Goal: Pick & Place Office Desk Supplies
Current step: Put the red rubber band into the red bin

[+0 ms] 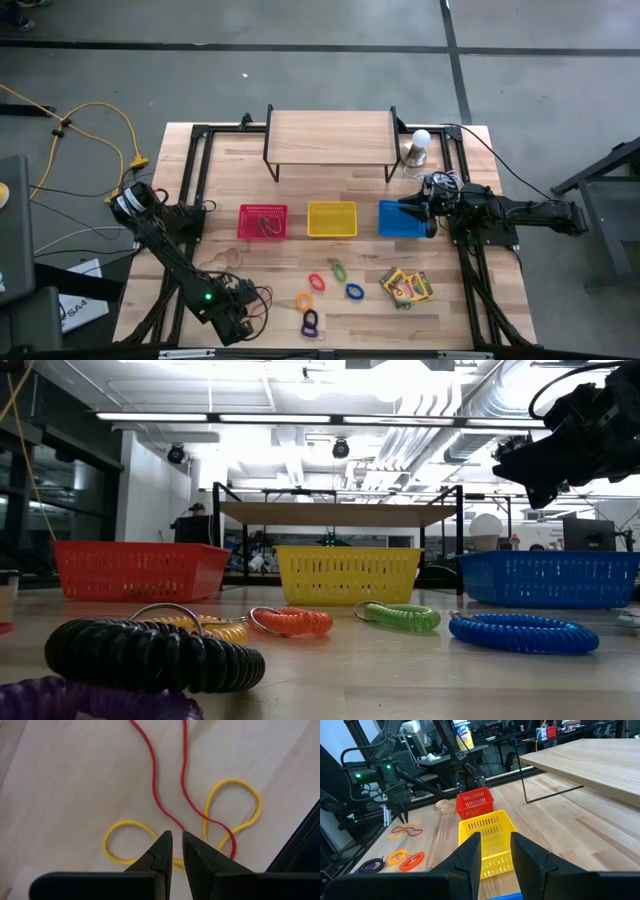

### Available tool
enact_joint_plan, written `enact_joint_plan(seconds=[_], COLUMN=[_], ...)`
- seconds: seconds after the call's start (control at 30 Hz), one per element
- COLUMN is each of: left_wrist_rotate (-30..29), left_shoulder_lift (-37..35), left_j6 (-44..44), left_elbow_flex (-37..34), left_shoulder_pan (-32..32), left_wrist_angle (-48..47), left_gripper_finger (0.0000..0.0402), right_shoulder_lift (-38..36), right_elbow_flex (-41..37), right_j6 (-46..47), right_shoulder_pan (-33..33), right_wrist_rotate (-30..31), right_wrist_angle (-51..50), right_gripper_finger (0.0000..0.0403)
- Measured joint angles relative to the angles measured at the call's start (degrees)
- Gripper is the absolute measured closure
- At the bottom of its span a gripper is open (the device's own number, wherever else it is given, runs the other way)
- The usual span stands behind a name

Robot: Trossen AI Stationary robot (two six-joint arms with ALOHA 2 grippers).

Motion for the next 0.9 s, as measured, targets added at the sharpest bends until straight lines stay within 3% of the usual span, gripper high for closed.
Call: enact_joint_plan(seconds=[0.9], left_wrist_rotate=[2.70], left_shoulder_lift=[3.41], left_j6=[-1.91], left_elbow_flex=[0.00], left_shoulder_pan=[-0.46], left_wrist_angle=[4.17], left_gripper_finger=[0.0361], right_shoulder_lift=[0.00], right_elbow_flex=[0.00], right_j6=[0.00], right_shoulder_pan=[0.00], right_wrist_rotate=[0.01], right_wrist_angle=[-0.01], right_gripper_finger=[0.0309])
